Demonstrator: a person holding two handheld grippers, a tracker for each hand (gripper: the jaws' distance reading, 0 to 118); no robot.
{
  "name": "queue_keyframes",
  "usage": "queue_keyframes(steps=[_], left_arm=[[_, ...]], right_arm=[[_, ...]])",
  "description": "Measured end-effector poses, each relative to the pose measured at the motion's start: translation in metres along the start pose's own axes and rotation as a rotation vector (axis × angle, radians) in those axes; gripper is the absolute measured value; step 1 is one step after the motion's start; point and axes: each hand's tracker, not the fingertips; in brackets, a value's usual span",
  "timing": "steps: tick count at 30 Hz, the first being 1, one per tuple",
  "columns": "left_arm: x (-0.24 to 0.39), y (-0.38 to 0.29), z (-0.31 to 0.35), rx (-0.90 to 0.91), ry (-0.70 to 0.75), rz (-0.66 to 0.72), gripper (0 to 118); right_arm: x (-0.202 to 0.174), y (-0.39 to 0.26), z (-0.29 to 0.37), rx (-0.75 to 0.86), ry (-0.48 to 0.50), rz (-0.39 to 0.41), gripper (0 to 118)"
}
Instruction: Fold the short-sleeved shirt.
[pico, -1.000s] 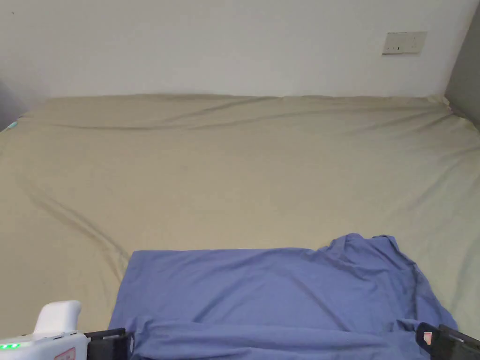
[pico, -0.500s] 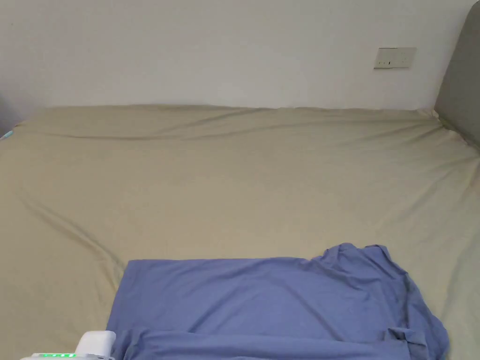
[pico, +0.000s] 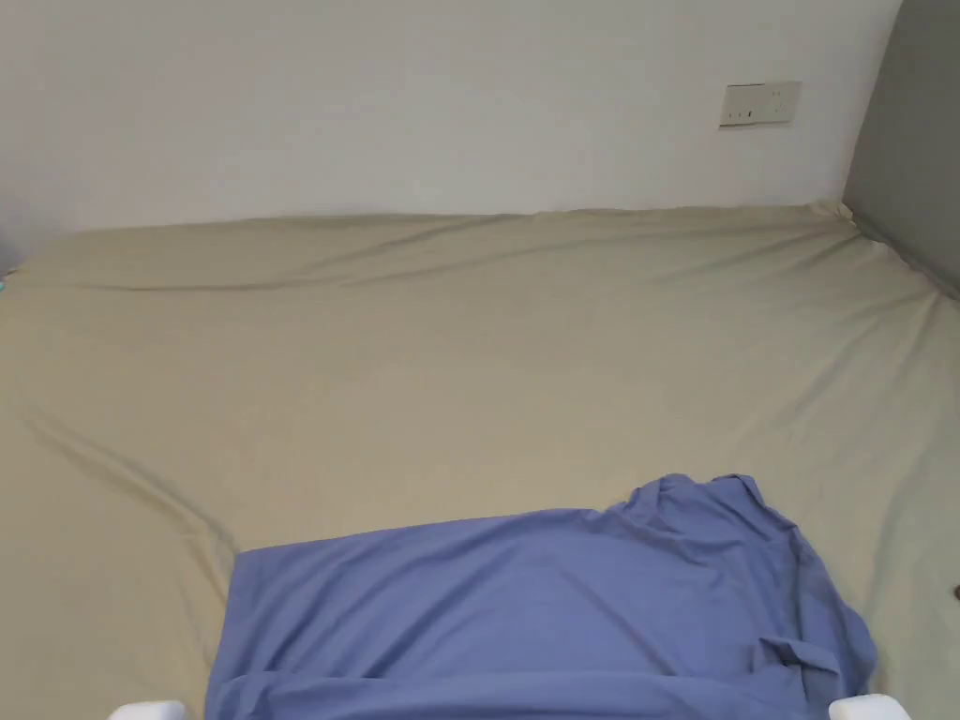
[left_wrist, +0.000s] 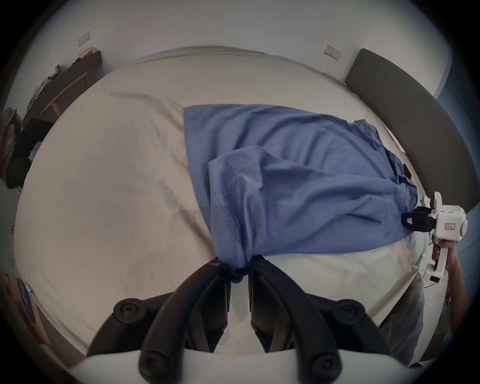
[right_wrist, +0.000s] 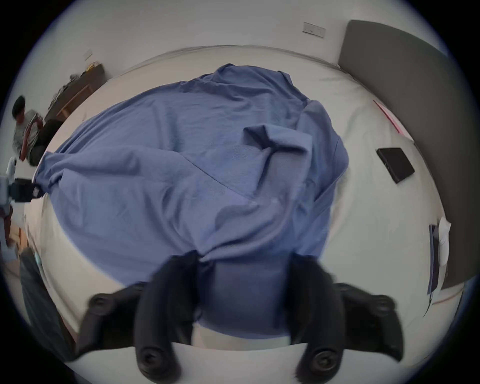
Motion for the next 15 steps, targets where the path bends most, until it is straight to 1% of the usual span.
queue_keyframes(steps=[1,2,3,5,7,9,13,14,15], left_arm=[[-0.013,0.002,-0.002,-0.019,-0.066,0.050,12],[-0.025,0.003,-0.004,-0.016,-0.105,0.097,12],[-0.028,0.003,-0.003,-0.018,-0.126,0.102,12],[-0.027,0.002,0.002,-0.007,-0.110,0.065,12],[-0.025,-0.003,0.007,-0.019,-0.074,-0.028,12],[-0.025,-0.009,0.017,-0.034,-0.072,-0.059,12],[-0.039,-0.018,0.037,-0.028,-0.096,-0.045,12],[0.007,-0.028,0.068,-0.037,-0.102,-0.047,12],[0.014,-0.036,0.074,-0.072,-0.107,-0.071,12]], right_arm=[[0.008,-0.001,0.004,-0.006,0.077,-0.038,22],[0.013,-0.001,0.006,-0.039,0.099,-0.072,21],[0.015,-0.002,0.006,-0.057,0.106,-0.073,21],[0.020,-0.005,0.011,-0.051,0.115,-0.049,20],[0.015,-0.008,0.021,-0.048,0.105,0.004,20],[0.017,-0.013,0.034,-0.049,0.136,-0.009,19],[0.023,-0.026,0.063,-0.051,0.197,-0.032,19],[0.023,-0.031,0.070,-0.065,0.207,-0.034,20],[0.024,-0.038,0.075,-0.070,0.210,-0.028,20]])
